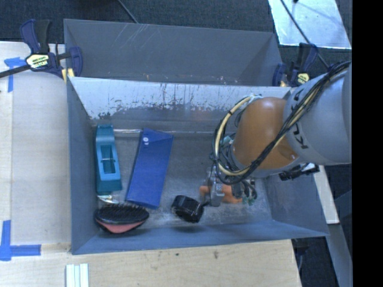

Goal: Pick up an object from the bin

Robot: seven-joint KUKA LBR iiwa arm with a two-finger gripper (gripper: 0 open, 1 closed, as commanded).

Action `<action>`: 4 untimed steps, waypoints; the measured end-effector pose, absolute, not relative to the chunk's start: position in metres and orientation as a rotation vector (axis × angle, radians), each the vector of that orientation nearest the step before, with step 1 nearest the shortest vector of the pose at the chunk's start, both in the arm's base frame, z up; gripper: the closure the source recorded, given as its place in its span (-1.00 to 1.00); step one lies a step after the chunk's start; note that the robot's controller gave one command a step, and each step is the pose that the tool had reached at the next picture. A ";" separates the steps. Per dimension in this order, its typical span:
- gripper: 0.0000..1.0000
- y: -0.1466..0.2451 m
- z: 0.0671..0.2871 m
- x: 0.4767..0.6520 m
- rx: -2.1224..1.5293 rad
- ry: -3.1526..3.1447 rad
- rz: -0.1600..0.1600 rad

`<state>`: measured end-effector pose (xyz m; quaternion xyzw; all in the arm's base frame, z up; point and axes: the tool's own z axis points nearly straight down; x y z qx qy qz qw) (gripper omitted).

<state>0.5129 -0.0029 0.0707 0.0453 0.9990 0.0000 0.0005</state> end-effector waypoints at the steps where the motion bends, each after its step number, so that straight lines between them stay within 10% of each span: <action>1: 1.00 -0.003 0.071 0.513 0.142 3.137 0.000; 4: 1.00 0.014 0.108 0.517 0.136 3.136 0.001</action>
Offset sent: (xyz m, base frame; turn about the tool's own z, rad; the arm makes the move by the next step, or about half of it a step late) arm -0.0065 0.0080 0.0247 -0.0017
